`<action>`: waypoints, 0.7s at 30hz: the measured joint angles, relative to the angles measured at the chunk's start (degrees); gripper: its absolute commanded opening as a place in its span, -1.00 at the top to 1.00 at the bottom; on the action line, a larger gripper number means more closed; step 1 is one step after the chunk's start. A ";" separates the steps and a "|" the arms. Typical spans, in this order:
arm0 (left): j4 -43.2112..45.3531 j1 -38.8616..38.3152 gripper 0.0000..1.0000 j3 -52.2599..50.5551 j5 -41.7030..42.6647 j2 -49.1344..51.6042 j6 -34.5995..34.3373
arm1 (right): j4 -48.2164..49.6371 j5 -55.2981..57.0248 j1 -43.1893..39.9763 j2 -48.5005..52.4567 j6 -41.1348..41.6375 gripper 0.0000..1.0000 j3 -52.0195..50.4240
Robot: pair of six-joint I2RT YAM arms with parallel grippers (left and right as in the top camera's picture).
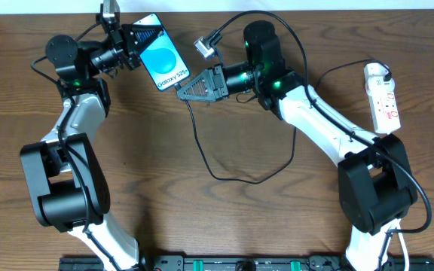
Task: Plug charger to phone and switch on socket
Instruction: 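Align and push the connector into the phone's port with the right gripper, then open the right gripper and withdraw it rightward from the connector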
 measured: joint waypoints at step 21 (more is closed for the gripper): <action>-0.04 0.13 0.85 0.00 1.92 0.00 0.66 | 0.63 1.25 -0.35 0.07 0.70 0.53 -0.22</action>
